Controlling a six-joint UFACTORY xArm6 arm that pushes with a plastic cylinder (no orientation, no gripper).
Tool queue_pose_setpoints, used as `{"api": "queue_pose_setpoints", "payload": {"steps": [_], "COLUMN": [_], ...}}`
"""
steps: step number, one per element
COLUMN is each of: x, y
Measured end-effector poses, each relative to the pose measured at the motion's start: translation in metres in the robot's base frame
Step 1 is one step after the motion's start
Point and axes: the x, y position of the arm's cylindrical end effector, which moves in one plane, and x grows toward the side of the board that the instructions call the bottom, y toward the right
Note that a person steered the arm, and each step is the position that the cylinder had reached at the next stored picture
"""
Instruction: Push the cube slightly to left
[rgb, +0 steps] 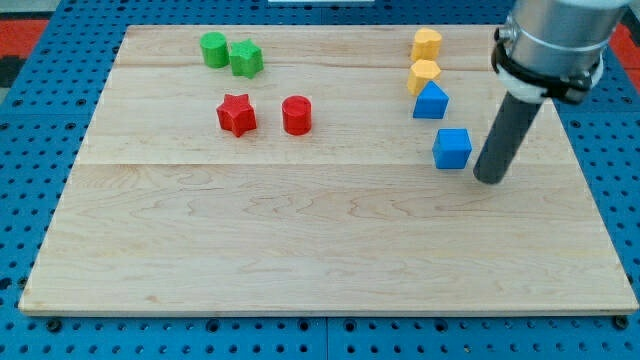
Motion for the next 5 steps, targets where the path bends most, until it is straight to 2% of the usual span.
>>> {"api": "queue_pose_setpoints", "payload": {"steps": [1, 2, 3, 4, 5], "x": [-0.017, 0.005, 0.035, 0.038, 0.038], "y": [-0.064, -0.047, -0.063, -0.104, -0.105]}}
